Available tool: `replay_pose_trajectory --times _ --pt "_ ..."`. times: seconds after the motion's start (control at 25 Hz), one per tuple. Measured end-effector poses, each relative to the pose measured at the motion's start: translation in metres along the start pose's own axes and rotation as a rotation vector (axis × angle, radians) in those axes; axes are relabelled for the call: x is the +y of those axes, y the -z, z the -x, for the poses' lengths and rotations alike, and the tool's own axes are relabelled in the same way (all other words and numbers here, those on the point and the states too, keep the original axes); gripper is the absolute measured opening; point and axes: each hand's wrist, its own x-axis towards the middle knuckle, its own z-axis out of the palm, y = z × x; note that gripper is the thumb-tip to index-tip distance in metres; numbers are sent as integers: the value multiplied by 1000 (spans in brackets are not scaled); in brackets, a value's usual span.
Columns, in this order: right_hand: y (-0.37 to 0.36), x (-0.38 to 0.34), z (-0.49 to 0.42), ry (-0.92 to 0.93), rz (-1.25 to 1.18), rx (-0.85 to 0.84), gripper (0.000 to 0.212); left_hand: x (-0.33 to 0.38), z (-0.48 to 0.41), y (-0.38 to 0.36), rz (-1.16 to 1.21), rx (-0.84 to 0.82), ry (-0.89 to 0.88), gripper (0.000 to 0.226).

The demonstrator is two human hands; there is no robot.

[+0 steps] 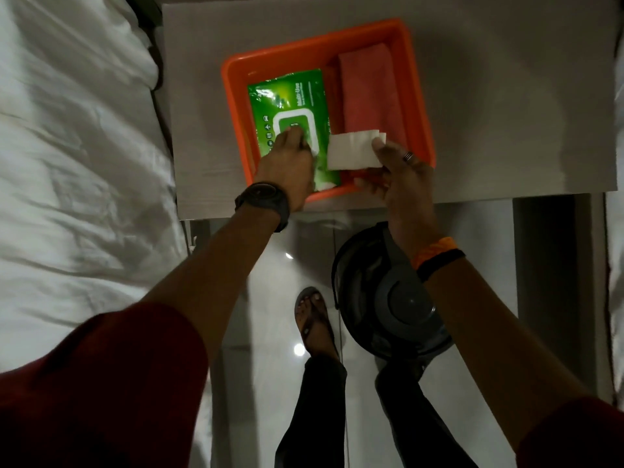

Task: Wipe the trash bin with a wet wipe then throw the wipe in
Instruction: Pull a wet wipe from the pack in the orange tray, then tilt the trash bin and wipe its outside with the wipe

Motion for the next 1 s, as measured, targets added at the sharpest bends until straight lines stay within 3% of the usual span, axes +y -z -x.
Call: replay_pose_trajectory --times 0.08,0.2,0.28,0.36,0.4,0.48,0.56,0.64,0.68,0.72,0.84,0.92,1.0 --pt "23 5 17 12 -1 -41 24 8 2 6 67 -32 24 36" --pt "78 7 46 133 104 -98 31 56 24 3 397 198 31 41" --pt "127 12 64 320 422 -107 28 103 50 -8 805 308 42 35" --pt "180 24 81 464 706 -129 30 149 69 -27 967 311 46 30" --pt "206 33 87 485 737 -104 32 169 74 -38 942 315 35 31" --pt "256 53 94 377 551 48 32 206 76 -63 908 251 16 31" --pt "295 67 92 106 180 104 30 240 71 -92 795 110 -55 29" --pt "321 79 82 -130 -64 117 30 265 61 -120 494 -39 -194 27" --pt "330 84 78 -160 -16 149 30 276 54 -131 335 -110 -274 27" --pt "335 88 74 -111 193 179 28 285 46 -140 217 -171 -333 28" --pt "351 100 71 283 1000 135 22 304 19 -157 6 -344 -426 34" --pt "357 103 68 382 1083 111 20 310 3 -162 -84 -477 -473 41" --pt "361 103 65 248 863 234 13 312 -7 -165 -166 -588 -526 51"
